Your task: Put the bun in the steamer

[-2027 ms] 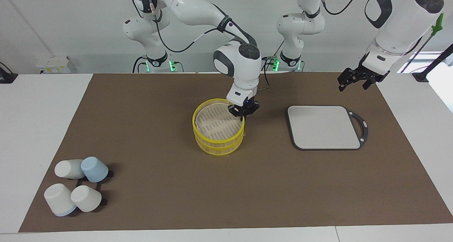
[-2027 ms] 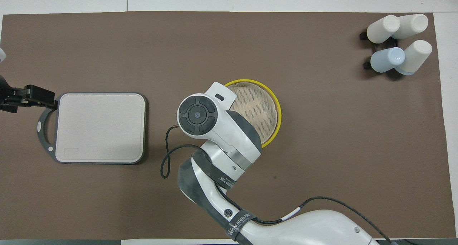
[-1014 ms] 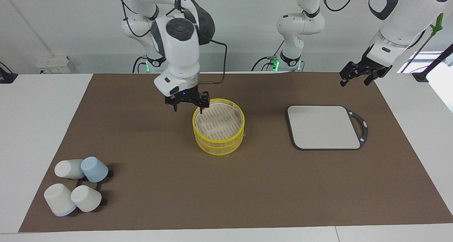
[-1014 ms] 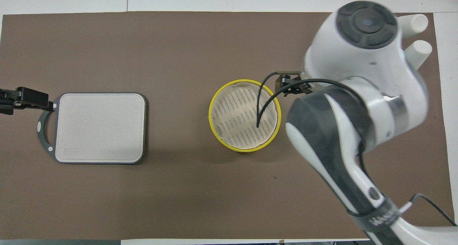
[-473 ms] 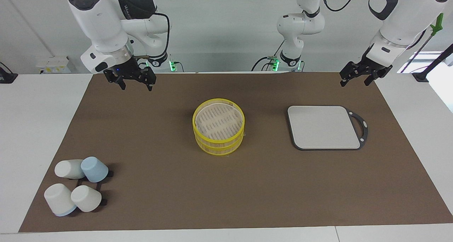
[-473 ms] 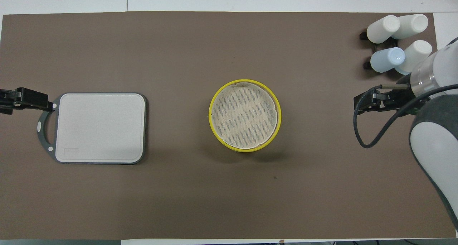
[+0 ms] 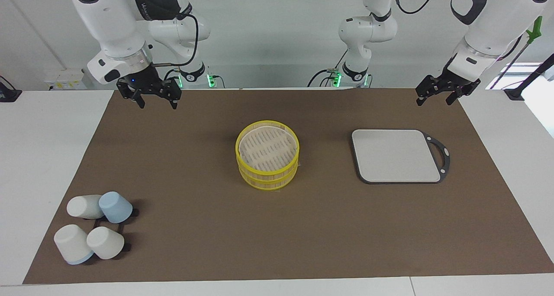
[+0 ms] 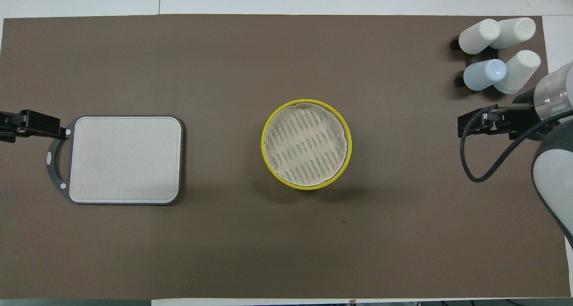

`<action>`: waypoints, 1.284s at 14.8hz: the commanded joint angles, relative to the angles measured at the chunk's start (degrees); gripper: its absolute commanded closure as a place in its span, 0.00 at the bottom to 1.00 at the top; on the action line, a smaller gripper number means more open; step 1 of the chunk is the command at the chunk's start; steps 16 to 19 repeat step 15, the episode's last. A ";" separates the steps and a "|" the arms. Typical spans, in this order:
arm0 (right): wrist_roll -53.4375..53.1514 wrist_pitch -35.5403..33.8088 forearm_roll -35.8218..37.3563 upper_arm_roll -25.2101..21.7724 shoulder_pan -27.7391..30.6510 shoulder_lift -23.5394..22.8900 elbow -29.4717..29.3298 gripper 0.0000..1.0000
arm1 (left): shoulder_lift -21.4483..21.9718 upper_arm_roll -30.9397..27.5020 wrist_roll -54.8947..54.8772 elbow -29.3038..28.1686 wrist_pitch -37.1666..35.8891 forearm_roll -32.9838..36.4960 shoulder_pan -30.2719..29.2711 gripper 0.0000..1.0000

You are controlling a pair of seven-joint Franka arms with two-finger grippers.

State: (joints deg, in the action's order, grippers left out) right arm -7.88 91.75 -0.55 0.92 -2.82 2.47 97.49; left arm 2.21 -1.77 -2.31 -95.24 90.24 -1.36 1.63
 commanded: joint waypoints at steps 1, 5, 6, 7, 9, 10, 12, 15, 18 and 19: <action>3.13 1.76 -0.15 0.49 2.11 0.34 0.95 0.00 | 0.95 0.27 -1.03 -1.35 0.99 0.84 -0.48 0.00; 3.58 1.94 0.29 -0.65 2.46 0.34 0.95 0.00 | 0.95 0.18 -1.03 -1.35 1.08 0.93 -0.48 0.00; 3.66 2.03 0.29 -0.56 3.25 0.34 0.95 0.00 | 0.86 0.18 -1.03 -1.35 0.99 0.93 -0.48 0.00; 3.66 1.94 0.29 -0.65 3.08 0.34 0.95 0.00 | 0.86 0.18 -1.03 -1.26 1.08 0.93 -0.48 0.00; 3.58 1.94 0.38 -0.56 2.91 0.34 1.03 0.00 | 0.86 0.27 -1.03 -1.35 1.08 0.93 -0.48 0.00; 3.58 2.03 0.29 -0.56 2.91 0.34 1.04 0.00 | 0.95 0.27 -1.03 -1.35 1.08 0.93 -0.48 0.00; 3.58 1.94 0.20 -0.56 2.91 0.34 0.86 0.00 | 0.95 0.27 -1.03 -1.35 1.08 0.93 -0.48 0.00; 3.58 2.03 0.29 -0.56 2.82 0.16 0.60 0.00 | 0.86 0.18 -1.03 -1.26 1.08 0.93 -0.48 0.00; 3.58 2.03 0.29 -0.56 2.82 0.16 0.60 0.00 | 0.86 0.18 -1.03 -1.26 1.08 0.93 -0.48 0.00; 3.58 2.03 0.29 -0.56 2.82 0.16 0.60 0.00 | 0.86 0.18 -1.03 -1.26 1.08 0.93 -0.48 0.00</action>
